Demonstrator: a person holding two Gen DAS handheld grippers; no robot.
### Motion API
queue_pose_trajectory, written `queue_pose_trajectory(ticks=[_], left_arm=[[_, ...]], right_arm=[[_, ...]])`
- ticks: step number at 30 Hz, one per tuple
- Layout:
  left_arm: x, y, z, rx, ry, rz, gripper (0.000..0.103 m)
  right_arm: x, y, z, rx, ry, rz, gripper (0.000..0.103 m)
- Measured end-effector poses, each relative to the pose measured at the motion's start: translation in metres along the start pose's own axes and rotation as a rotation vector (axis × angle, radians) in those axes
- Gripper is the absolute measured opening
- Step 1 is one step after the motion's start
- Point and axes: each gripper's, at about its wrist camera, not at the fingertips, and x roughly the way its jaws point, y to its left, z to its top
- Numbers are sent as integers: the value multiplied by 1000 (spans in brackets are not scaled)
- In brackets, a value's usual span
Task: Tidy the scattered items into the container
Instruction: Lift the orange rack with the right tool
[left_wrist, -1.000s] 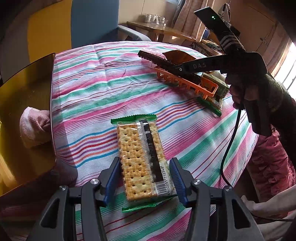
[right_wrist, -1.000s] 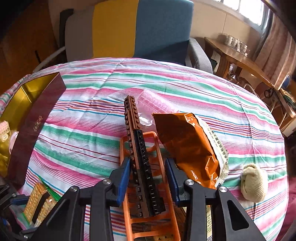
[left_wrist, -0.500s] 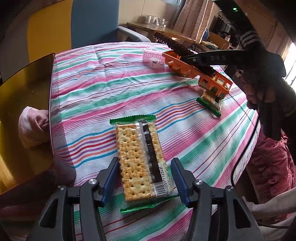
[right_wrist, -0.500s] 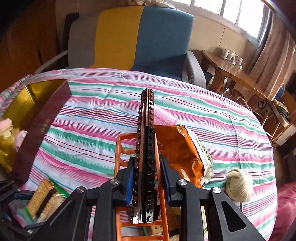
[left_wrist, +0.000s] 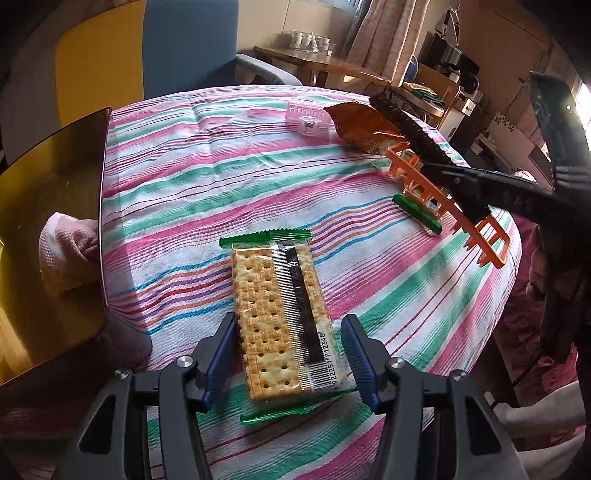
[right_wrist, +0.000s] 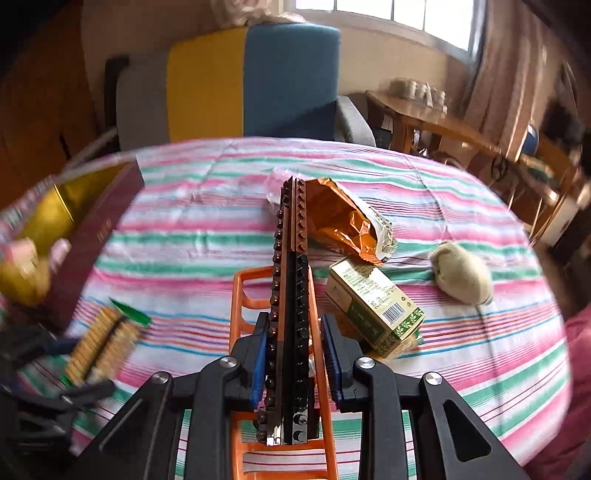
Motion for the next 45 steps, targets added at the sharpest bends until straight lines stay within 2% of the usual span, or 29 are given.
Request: queue_pose_trajectory(ticks=[1, 2, 3, 4, 5, 6, 7, 10, 20, 25, 29, 32, 35, 38, 40, 44, 45], left_arm=[[0, 0, 0, -2, 1, 1, 57], [0, -1, 0, -2, 1, 3, 57], [0, -1, 0, -3, 1, 3, 57], [0, -1, 0, -3, 1, 3, 57], [0, 0, 0, -4, 1, 2, 57], [0, 0, 0, -5, 1, 3, 57], [0, 0, 0, -5, 1, 4, 57], [0, -2, 0, -4, 2, 9, 57], [2, -1, 2, -15, 11, 13, 57], [2, -2, 2, -9, 16, 18, 57], [2, -3, 2, -8, 17, 19, 57], [3, -3, 2, -7, 17, 21, 57], [3, -5, 2, 3, 16, 26, 59], [4, -7, 2, 11, 15, 32, 61], [3, -6, 2, 9, 15, 27, 61], [-2, -1, 0, -17, 22, -15, 59], [-4, 0, -1, -27, 23, -26, 59]], right_arm=[[-1, -3, 1, -11, -5, -77, 30], [-2, -6, 3, -21, -11, -154, 27], [-4, -11, 4, -12, -21, -194, 26], [-8, -21, 7, 55, -41, -125, 25], [-12, -34, 8, 150, -56, -2, 20], [-16, -41, 8, 213, -65, 89, 20], [-16, -36, 6, 197, -57, 102, 23], [-16, -19, -2, 150, -34, 140, 20], [-17, 38, -26, -6, 41, 268, 21], [-5, 51, -48, -64, 150, 269, 21], [-6, 18, -50, 76, 118, 245, 26], [-19, -11, -49, 210, 81, 333, 29], [-31, -32, -53, 241, 51, 267, 36], [-24, -51, -61, 292, 73, 211, 41], [-16, -57, -67, 331, 96, 228, 41], [-9, -36, -76, 291, 156, 381, 41], [-11, -36, -78, 292, 151, 373, 41]])
